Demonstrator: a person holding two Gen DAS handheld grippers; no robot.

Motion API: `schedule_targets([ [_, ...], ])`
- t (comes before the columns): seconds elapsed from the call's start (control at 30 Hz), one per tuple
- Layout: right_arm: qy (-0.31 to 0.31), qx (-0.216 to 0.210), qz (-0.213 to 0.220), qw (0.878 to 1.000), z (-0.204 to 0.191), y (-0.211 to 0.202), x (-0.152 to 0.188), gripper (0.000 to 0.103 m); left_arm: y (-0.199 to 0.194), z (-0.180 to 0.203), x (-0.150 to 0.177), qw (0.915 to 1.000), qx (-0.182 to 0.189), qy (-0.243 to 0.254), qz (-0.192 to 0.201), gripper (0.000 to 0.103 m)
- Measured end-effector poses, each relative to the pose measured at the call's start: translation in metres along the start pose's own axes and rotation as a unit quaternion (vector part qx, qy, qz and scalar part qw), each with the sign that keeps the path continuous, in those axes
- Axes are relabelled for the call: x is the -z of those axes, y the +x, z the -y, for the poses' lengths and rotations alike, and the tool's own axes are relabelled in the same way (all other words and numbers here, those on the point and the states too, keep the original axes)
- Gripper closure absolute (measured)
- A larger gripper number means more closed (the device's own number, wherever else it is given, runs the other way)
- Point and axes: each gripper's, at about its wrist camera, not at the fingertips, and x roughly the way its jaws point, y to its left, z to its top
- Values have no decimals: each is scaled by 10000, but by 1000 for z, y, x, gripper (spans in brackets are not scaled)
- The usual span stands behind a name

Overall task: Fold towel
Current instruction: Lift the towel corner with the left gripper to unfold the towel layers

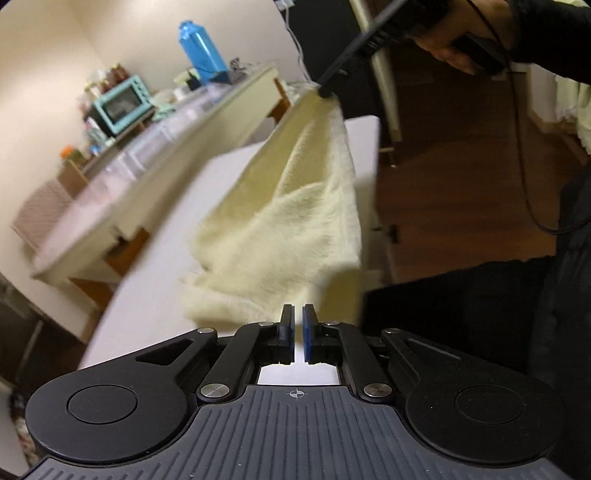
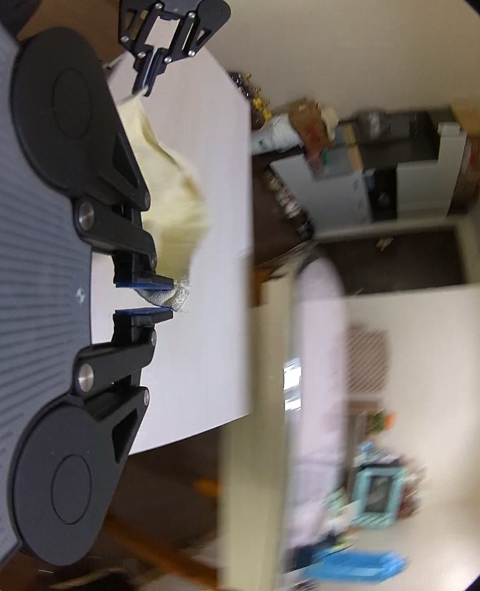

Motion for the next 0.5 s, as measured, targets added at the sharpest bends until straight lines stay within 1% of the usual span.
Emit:
schedule_targets([
  [0.1,-14,-21,65,10000,2,3,-1,92,7,-1,2,9999,13,-163,-35,101],
  [0.13,-21,-30,95,9999,2,4,-2,89,8,-5,2,9997,18,-241,-36,100],
  [0.2,-35,-48,153,9999,3,6,-4,82,8,-13,-2,9990,-71,-447,-63,100],
  [0.27,-50,-65,212,9997,4,8,-6,67,7,-33,-8,9958,-244,-881,-58,99],
  [0.33,-64,-83,271,9996,4,10,-8,61,11,-54,-15,9924,-357,-1172,-86,95],
  [0.4,-194,-354,297,9987,-4,16,-20,61,18,-74,-22,9892,-443,-1396,-110,94],
  [0.5,-431,-792,191,9957,-14,48,-43,60,34,-100,-32,9861,-405,-1606,-155,92],
])
